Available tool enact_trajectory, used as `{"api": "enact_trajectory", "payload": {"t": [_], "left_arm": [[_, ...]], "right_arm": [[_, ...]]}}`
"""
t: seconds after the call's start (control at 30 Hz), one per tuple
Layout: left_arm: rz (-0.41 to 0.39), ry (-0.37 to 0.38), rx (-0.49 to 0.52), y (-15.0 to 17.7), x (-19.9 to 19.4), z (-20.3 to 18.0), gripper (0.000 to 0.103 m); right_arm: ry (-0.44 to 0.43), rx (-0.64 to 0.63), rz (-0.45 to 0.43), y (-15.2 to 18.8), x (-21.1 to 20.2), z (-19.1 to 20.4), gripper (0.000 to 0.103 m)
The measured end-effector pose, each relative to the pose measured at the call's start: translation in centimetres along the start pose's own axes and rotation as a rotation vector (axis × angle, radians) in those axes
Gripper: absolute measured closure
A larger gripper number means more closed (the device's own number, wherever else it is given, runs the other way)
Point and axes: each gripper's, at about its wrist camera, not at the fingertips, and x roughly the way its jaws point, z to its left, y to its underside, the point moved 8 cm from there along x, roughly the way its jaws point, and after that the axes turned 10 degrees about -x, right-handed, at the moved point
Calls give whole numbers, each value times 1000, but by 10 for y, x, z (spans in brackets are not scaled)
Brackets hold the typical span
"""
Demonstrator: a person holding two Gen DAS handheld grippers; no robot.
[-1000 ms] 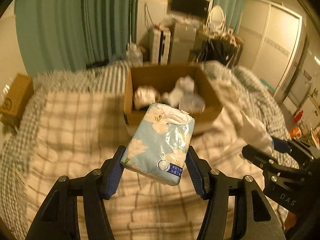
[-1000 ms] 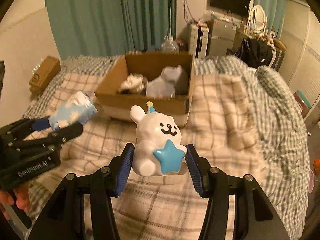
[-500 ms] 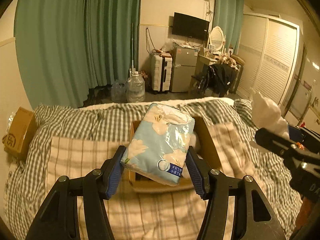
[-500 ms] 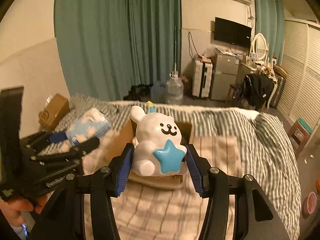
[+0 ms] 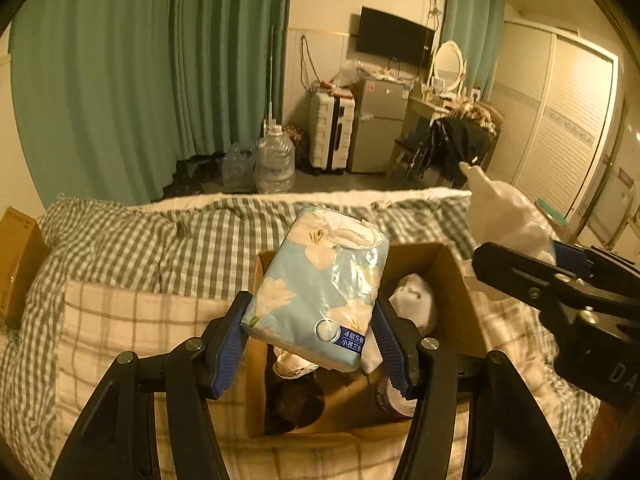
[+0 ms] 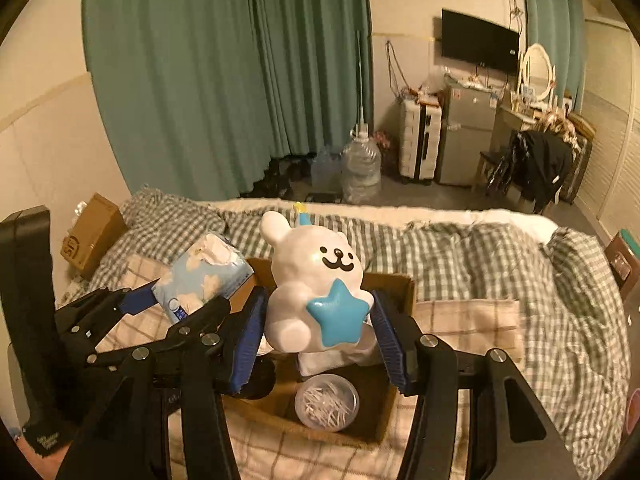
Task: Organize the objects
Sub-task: 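Lower the tissue pack and bunny into the box and release both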
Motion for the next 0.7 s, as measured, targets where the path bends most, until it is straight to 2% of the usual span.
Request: {"api": "enact_trajectory", "payload": {"t": [0.27,0.5,0.53,0.57,0.63,0.7], "left_arm": [[53,-10,15,26,35,5,42],[50,-17,2,33,42,4,40],[48,-13,-2,32,41,4,37],[47,-6,-7,31,40,3,35],[34,-14,-17,27,37,3,11],[-3,-25,-33,22,28,5,7]], "right_arm": [[-23,18,72,29,51,-2,51],[-24,60,35,26,59,-10,50],[-18,69,23,23,59,-13,49],[-14,74,15,21,57,-14,32],[-3,94,-13,15,50,-17,9],[21,111,-48,13,40,-23,9]]}}
